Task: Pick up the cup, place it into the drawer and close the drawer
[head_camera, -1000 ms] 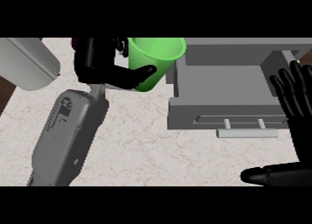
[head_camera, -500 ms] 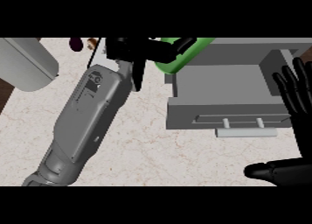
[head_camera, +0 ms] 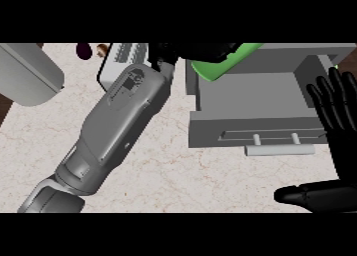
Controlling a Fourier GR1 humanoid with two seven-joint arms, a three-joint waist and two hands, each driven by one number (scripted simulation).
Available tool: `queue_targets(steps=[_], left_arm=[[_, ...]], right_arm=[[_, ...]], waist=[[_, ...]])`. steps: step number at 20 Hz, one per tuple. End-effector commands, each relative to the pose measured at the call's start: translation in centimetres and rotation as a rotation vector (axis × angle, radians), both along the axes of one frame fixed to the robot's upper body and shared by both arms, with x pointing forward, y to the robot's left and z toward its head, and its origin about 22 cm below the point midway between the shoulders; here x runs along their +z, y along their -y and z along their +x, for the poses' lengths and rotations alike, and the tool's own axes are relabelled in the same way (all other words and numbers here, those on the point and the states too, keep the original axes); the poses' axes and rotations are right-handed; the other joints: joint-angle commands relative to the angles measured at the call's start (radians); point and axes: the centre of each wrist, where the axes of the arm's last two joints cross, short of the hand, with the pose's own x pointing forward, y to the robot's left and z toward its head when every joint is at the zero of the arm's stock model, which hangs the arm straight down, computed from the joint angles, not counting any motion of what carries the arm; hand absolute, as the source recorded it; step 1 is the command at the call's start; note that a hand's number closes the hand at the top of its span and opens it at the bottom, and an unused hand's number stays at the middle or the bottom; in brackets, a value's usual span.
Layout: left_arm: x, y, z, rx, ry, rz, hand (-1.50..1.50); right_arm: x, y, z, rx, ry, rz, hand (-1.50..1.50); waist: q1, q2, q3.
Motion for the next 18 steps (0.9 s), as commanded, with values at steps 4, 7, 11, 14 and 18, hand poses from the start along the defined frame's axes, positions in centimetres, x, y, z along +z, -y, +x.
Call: queue_targets(steps=[4,7,11,14,18], left_arm=[[-1.9,0.3,1.7,0.011,-0.073,0.043,1.50],[-2.3,1.5,1.3,0.027,-0.081,0.084,1.50],[-2.5,2.0,1.2,0.011,-0.068,0.145,1.50],[-3.4,2.2,1.0,0.035,-0.072,0.183,1.50],[-5.0,2.0,0.9,0.045,-0.076,0.231,1.50]], right_arm=[[1.1,0.9,0.2,0.003,0.018,-0.012,-1.50],[0.2,-1.2,1.0,0.021,0.015,-0.004,-1.50],[1.0,-0.4,-1.5,0.020,0.022,-0.004,-1.50],[1.4,0.3,0.2,0.051,0.024,-0.017,-1.50],[1.4,0.0,0.6,0.065,0.036,-0.002,-1.50]], waist=[[-0.014,0.007,0.000],[-0.031,0.009,0.000],[-0.029,0.003,0.000],[-0.051,0.010,0.001],[-0.081,0.019,0.001]])
